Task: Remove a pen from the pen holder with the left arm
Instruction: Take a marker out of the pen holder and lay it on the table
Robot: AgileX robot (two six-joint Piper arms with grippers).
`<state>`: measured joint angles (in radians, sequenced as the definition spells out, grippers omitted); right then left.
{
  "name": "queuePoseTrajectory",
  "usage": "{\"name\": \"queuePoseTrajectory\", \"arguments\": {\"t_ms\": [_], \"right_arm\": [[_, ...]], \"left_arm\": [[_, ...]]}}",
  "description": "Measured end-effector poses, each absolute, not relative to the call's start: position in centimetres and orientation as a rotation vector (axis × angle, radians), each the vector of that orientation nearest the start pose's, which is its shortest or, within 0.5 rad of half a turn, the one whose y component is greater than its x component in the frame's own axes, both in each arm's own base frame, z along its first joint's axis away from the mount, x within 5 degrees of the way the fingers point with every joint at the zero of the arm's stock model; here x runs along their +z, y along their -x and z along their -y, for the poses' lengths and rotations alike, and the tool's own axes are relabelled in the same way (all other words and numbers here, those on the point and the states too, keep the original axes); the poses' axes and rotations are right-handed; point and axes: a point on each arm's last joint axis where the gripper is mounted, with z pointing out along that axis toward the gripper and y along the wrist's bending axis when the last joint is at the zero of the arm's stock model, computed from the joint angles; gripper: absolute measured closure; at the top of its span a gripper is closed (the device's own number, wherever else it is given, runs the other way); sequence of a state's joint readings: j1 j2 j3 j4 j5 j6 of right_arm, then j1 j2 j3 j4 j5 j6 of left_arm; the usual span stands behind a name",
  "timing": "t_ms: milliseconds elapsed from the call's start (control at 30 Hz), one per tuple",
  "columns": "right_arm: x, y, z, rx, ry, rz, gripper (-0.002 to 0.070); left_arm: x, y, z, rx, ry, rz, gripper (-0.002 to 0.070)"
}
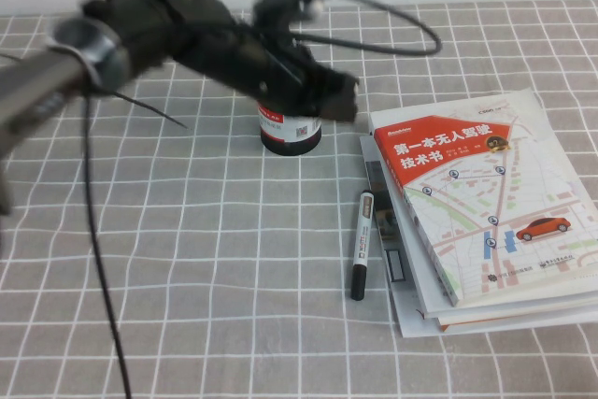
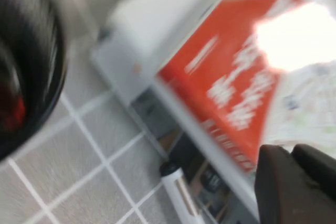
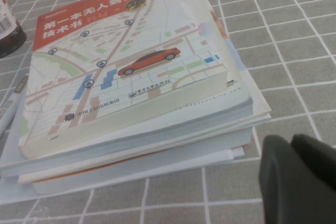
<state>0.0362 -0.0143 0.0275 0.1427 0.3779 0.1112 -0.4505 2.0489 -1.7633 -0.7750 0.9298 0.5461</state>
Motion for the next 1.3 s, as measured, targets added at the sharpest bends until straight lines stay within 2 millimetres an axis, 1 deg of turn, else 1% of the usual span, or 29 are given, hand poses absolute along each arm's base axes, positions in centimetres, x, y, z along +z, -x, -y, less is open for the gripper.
{"name": "queuePoseTrajectory", "arguments": {"t_ms": [100,200,333,400,433,467,533,567,633,700,733,900,1000,1067,1167,1300], "right_arm": [[17.1,-5.2,-0.7,0.242,-0.159,-1.871,0.0689],[17.1,-5.2,-0.7,0.242,-0.159,-1.871,0.0689],[17.1,-5.2,-0.7,0.242,-0.159,-1.871,0.0689],[17.1,-5.2,-0.7,0.242,-0.159,-1.871,0.0689],[17.1,-5.2,-0.7,0.242,-0.159,-1.871,0.0689],[17.1,-5.2,-0.7,0.242,-0.159,-1.871,0.0689],[17.1,-5.2,-0.7,0.242,-0.159,-1.871,0.0689],[17.1,-5.2,-0.7,0.242,-0.159,-1.871,0.0689],[17.1,-5.2,-0.7,0.242,-0.159,-1.871,0.0689],[17.1,-5.2,-0.7,0.242,-0.159,-1.871,0.0689],[17.1,-5.2,-0.7,0.242,-0.159,-1.871,0.0689],[17.1,-5.2,-0.7,0.242,-0.159,-1.871,0.0688],[17.1,-5.2,-0.7,0.242,-0.159,-1.871,0.0689],[17.1,-5.2,-0.7,0.242,-0.159,-1.871,0.0689],[17.1,-5.2,-0.7,0.242,-0.159,-1.871,0.0689],[17.1,-5.2,-0.7,0.242,-0.159,-1.871,0.0689]], "left_arm": [[31.3,-37.4,23.4,-0.829,-0.890,-2.281,0.0669],[35.1,-35.4,22.0,-0.753,-0.922,-2.191,0.0673],[37.9,-32.2,20.2,-0.707,-0.907,-2.123,0.0675],[38.5,-29.9,18.9,-0.688,-0.877,-2.100,0.0675],[38.5,-28.8,18.3,-0.677,-0.860,-2.091,0.0675],[38.1,-28.1,17.8,-0.668,-0.847,-2.097,0.0675],[37.9,-25.5,16.3,-0.646,-0.802,-2.071,0.0675],[37.1,-24.5,15.7,-0.637,-0.785,-2.080,0.0675],[36.4,-22.1,14.3,-0.621,-0.735,-2.055,0.0675],[35.5,-20.1,13.0,-0.610,-0.666,-2.037,0.0675],[34.8,-18.8,12.2,-0.611,-0.632,-2.035,0.0675],[31.9,-14.9,10.1,-0.626,-0.543,-2.054,0.0675],[30.9,-13.5,9.2,-0.608,-0.517,-2.055,0.0675],[30.7,-12.9,8.7,-0.608,-0.490,-2.039,0.0675],[30.8,-12.8,8.4,-0.595,-0.456,-2.001,0.0675],[30.9,-13.2,8.2,-0.540,-0.439,-1.946,0.0675]]}}
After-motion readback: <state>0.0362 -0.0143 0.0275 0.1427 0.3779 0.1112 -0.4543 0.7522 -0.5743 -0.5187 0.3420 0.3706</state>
